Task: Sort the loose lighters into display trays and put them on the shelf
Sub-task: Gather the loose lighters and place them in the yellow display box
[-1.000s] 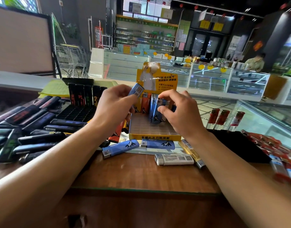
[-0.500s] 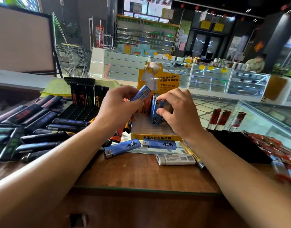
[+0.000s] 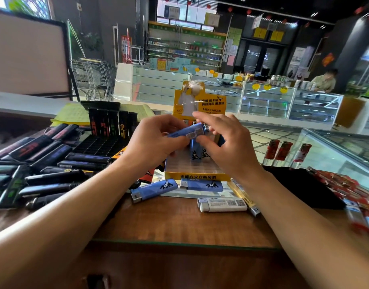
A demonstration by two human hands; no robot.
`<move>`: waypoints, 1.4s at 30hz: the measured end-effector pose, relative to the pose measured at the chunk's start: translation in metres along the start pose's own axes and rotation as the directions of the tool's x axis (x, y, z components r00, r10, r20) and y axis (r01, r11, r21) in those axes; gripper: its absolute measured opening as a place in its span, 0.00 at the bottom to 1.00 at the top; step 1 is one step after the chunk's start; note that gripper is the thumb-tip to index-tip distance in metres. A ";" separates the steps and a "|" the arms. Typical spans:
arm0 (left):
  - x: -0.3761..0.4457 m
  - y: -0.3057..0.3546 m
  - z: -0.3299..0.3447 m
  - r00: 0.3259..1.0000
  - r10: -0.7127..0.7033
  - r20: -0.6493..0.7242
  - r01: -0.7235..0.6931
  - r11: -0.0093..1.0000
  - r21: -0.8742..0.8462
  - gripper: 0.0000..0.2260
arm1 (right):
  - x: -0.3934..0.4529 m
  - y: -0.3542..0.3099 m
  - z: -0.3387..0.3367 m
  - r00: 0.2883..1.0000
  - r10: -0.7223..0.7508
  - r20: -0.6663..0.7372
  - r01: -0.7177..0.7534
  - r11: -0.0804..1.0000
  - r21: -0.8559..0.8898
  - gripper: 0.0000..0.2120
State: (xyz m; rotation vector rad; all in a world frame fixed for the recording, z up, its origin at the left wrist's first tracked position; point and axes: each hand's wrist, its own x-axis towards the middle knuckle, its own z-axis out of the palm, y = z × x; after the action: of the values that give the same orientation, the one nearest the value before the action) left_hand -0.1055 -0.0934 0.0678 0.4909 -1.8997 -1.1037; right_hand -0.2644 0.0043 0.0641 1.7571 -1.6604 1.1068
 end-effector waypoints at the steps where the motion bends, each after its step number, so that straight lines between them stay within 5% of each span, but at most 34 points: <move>1: 0.000 0.000 0.000 1.000 0.012 -0.004 -0.012 1.000 0.002 0.08 | -0.001 0.000 0.001 1.000 -0.024 -0.007 0.024 1.000 -0.013 0.18; 12: 0.001 0.001 -0.003 0.999 0.043 -0.027 -0.046 0.989 -0.142 0.08 | -0.006 -0.002 0.000 0.996 -0.076 -0.044 0.077 0.996 0.032 0.10; 20: -0.004 0.001 0.001 0.985 0.137 0.107 -0.148 0.984 0.101 0.13 | -0.006 -0.009 -0.010 0.991 0.130 -0.013 -0.124 0.966 0.226 0.16; 24: -0.004 0.000 0.002 0.977 0.183 0.106 -0.202 0.956 0.212 0.15 | -0.007 -0.007 -0.008 0.983 0.173 0.066 -0.184 0.950 0.251 0.11; 30: -0.004 0.001 0.003 0.984 0.146 0.098 -0.164 0.964 0.208 0.05 | -0.005 -0.009 -0.015 0.973 0.227 0.037 -0.223 0.892 0.393 0.08; 42: -0.005 -0.002 0.004 0.983 0.091 0.159 -0.123 0.971 0.204 0.13 | -0.005 -0.010 -0.016 0.963 0.268 0.013 -0.239 0.835 0.495 0.15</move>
State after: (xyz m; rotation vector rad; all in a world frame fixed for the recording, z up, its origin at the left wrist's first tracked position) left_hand -0.1065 -0.0889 0.0631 0.4278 -2.1624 -0.8920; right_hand -0.2580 0.0209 0.0709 1.8003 -1.7148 1.8232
